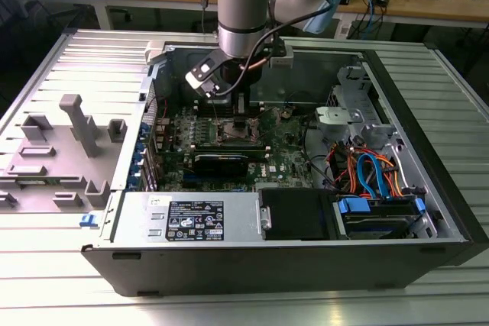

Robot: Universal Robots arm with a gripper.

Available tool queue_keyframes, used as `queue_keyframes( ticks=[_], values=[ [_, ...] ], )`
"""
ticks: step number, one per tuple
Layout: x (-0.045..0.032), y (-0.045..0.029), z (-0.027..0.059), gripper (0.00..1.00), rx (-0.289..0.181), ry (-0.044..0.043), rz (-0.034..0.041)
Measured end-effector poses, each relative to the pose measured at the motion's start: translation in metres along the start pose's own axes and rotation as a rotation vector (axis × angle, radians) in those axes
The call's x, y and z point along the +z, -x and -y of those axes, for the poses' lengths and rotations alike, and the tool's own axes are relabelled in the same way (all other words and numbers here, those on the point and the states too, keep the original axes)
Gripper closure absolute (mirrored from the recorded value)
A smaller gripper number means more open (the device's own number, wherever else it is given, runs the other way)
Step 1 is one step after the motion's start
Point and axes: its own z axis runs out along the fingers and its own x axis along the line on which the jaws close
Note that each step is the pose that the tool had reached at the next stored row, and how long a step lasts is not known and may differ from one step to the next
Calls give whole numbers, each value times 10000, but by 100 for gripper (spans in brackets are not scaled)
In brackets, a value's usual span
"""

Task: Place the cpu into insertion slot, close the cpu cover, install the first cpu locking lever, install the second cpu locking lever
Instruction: 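Close the cpu cover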

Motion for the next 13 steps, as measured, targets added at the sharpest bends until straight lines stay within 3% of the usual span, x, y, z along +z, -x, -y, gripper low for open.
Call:
queue_keyframes(
  ticks=[4, 7, 10, 13],
  values=[
    [-50, 2, -6, 89, -3, -43, -2],
    [-48, 2, -86, 89, -3, -49, -18],
    [-63, 2, -112, 89, -4, -64, -17],
    [-121, 4, -114, 89, -3, -65, -19]
  ],
)
